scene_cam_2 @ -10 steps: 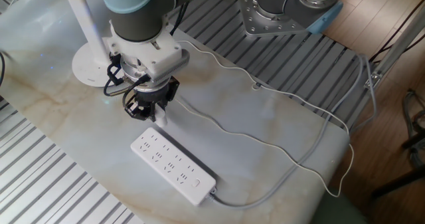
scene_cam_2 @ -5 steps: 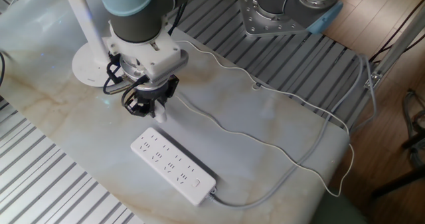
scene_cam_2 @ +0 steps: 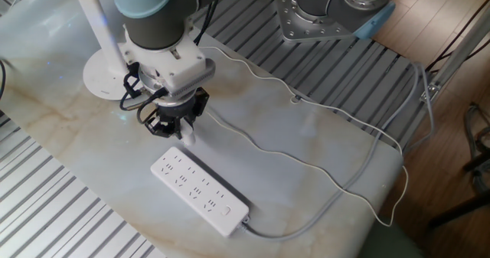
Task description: Plug in the power cord of the desk lamp, turn on the socket, and light up the desk lamp
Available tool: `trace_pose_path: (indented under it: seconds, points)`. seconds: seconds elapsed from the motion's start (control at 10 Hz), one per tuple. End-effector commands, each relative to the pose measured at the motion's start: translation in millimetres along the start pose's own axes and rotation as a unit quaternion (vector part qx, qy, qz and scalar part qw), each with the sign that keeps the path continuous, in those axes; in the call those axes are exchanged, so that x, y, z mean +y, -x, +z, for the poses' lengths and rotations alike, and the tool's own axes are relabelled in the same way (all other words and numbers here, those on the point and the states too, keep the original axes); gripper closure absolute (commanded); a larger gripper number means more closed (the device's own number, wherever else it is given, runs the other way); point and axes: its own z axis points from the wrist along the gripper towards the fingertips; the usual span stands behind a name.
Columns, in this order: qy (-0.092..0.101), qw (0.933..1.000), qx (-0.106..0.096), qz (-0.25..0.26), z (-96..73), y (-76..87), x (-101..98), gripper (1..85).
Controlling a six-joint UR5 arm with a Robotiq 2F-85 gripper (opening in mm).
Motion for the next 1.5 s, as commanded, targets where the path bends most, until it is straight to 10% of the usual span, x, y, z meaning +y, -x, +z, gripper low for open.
trace_pose_path:
  seconds: [0.0,1.4]
  points:
    - [0.0,0.9997,-0.018,-0.016,5.0,11.6,-12.6,84.7]
    - [-0.009,0.9996,-0.007,-0.026,10.7,5.9,-29.6,84.7]
